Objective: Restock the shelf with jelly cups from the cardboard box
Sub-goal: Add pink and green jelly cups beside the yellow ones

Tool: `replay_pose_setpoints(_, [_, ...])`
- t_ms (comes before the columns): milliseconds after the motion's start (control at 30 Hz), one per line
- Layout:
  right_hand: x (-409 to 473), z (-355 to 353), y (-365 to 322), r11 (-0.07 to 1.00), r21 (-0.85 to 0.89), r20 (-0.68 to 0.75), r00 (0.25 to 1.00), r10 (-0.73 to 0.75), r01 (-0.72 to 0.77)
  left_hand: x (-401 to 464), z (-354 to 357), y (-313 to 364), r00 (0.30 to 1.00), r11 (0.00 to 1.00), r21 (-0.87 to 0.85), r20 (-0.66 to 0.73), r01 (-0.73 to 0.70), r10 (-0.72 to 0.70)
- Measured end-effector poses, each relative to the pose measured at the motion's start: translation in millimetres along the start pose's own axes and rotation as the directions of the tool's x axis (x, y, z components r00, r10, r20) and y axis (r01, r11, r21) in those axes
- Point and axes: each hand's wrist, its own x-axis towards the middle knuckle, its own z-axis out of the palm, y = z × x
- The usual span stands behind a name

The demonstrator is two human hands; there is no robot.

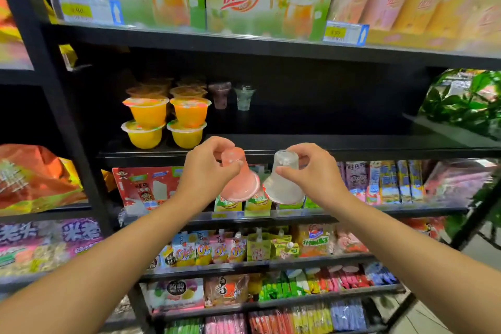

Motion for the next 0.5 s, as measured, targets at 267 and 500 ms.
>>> replay_pose_setpoints(267, [41,-17,12,0.994,0.054,0.004,0.995,-0.096,0.095,22,14,14,0.999,0.998,0.059,-0.005,-0.031,0.032])
replay_pose_setpoints(500, [80,-40,21,0.963,0.042,0.164,0.948,-0.271,0.268,47,22,33,0.999,0.990,0.143,0.042,-0.012,0.006])
